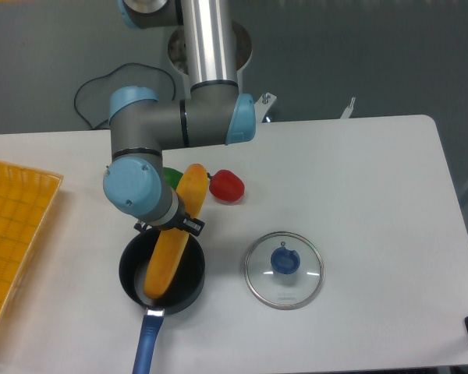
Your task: Place the long bread in the pot
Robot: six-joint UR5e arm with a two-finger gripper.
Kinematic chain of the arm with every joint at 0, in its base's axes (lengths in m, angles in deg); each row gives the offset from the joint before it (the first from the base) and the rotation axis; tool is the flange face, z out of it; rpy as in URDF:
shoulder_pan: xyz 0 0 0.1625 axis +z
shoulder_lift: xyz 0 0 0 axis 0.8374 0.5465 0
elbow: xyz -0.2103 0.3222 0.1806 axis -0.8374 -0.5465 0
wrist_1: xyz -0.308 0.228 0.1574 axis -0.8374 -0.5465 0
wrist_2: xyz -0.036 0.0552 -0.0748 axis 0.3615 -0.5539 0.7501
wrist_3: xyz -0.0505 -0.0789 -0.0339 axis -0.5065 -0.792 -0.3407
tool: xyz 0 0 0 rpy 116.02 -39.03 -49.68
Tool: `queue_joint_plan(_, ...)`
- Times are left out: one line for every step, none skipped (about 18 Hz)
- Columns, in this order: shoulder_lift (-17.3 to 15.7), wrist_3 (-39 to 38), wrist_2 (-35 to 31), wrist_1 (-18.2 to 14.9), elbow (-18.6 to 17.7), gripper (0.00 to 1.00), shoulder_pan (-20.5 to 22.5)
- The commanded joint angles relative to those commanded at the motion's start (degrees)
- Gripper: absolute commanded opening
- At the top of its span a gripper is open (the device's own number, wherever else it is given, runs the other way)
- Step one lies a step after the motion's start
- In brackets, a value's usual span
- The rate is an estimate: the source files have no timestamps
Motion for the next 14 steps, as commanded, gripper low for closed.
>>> queue_joint_plan(0.0, 0.0, 0.0, 0.0, 0.0, 0.68, 0.0)
queue_joint_plan(0.0, 0.09, 0.0, 0.0, 0.0, 0.68, 0.0)
queue_joint_plan(-0.09, 0.17, 0.0, 0.09, 0.0, 0.68, 0.0)
queue_joint_plan(-0.09, 0.18, 0.0, 0.09, -0.09, 0.69, 0.0)
queue_joint_plan(-0.17, 0.18, 0.0, 0.09, -0.09, 0.69, 0.0)
queue_joint_plan(-0.09, 0.18, 0.0, 0.09, -0.17, 0.7, 0.0)
queue_joint_plan(-0.17, 0.18, -0.09, 0.09, -0.18, 0.72, -0.09)
queue_joint_plan(-0.18, 0.26, -0.52, 0.0, -0.18, 0.77, -0.09)
queue_joint_plan(-0.09, 0.26, -1.05, -0.09, -0.18, 0.86, -0.09)
queue_joint_plan(0.0, 0.44, -1.14, -0.17, -0.18, 0.97, -0.09)
queue_joint_plan(0.0, 0.27, -1.23, -0.18, -0.26, 1.0, -0.09)
queue_joint_plan(-0.09, 0.26, -1.23, -0.18, -0.18, 1.0, -0.09)
queue_joint_plan(-0.26, 0.44, -1.14, -0.09, -0.18, 1.0, -0.09)
queue_joint_plan(-0.44, 0.44, -1.06, 0.0, -0.09, 1.0, -0.09)
